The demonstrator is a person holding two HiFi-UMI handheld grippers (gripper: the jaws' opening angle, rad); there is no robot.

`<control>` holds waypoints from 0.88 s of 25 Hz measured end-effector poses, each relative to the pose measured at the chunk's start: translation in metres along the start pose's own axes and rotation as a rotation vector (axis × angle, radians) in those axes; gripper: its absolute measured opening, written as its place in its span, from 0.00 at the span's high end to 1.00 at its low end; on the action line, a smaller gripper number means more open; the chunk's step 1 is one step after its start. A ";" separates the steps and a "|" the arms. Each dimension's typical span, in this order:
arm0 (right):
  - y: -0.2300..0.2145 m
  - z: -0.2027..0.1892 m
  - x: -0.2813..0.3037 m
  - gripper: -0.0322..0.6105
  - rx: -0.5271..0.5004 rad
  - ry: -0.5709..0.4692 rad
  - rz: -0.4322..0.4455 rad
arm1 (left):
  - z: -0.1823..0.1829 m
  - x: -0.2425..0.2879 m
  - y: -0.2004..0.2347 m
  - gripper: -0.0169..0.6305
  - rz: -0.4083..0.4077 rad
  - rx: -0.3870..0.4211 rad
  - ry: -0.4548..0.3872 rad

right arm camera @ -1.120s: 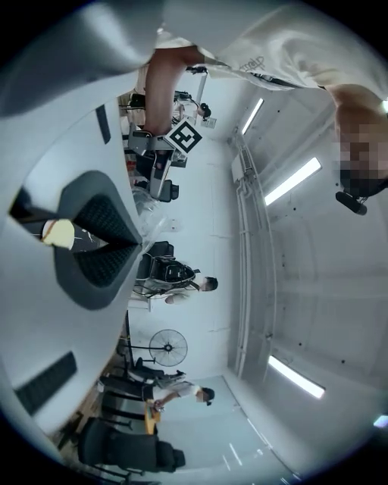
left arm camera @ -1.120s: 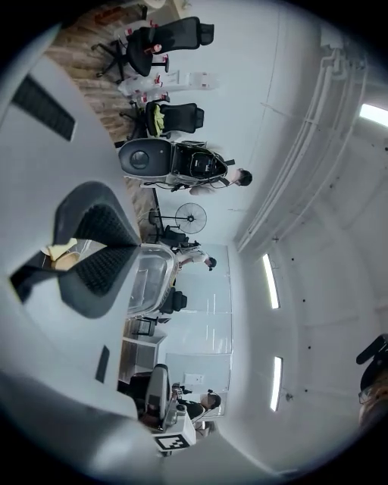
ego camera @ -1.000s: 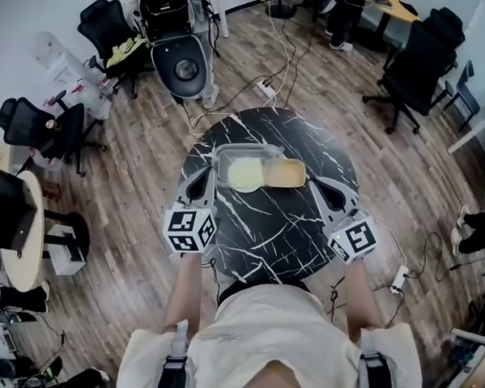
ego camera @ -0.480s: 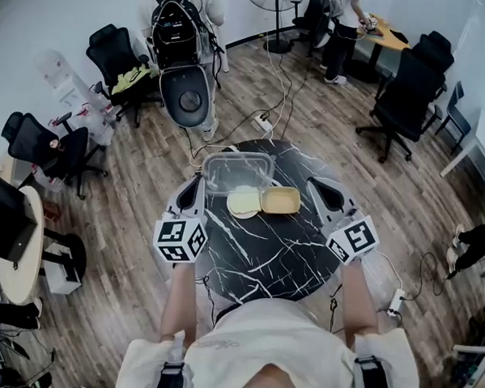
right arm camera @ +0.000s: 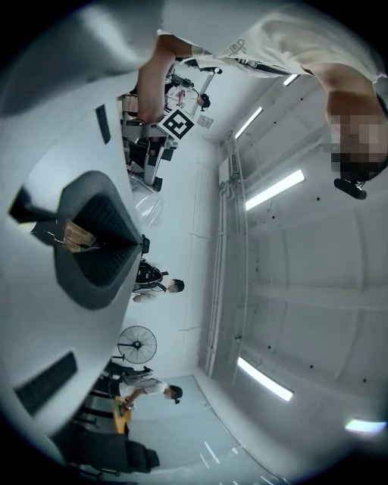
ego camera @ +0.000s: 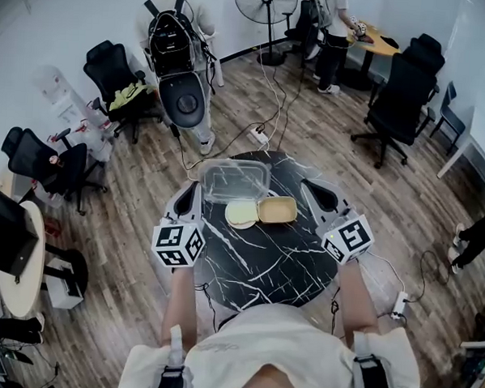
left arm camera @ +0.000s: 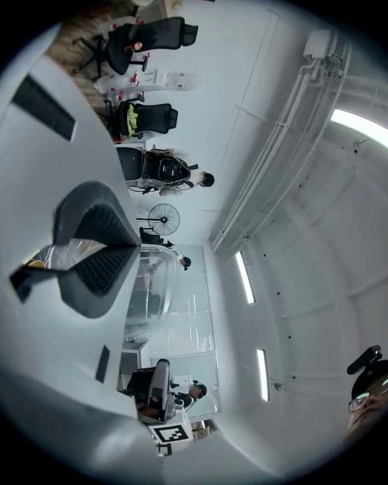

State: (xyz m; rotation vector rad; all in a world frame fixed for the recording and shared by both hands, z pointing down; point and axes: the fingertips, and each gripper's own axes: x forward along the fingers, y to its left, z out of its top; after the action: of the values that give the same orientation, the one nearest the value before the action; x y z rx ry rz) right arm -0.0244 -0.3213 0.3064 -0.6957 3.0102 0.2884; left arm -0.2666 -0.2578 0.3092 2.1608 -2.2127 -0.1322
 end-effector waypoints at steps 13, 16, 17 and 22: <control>0.001 -0.020 -0.007 0.94 0.026 0.030 -0.019 | -0.020 0.003 -0.005 0.95 -0.012 -0.011 0.037; 0.001 -0.020 -0.008 0.94 0.027 0.034 -0.026 | -0.021 0.004 -0.007 0.95 -0.019 -0.013 0.044; 0.001 -0.020 -0.008 0.94 0.027 0.035 -0.027 | -0.021 0.004 -0.007 0.95 -0.020 -0.012 0.044; 0.003 -0.022 -0.008 0.94 0.022 0.041 -0.022 | -0.023 0.007 -0.009 0.95 -0.026 -0.013 0.047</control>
State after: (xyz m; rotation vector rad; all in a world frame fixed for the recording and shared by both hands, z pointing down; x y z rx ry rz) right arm -0.0185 -0.3194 0.3290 -0.7412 3.0373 0.2434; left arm -0.2560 -0.2658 0.3311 2.1638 -2.1531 -0.0958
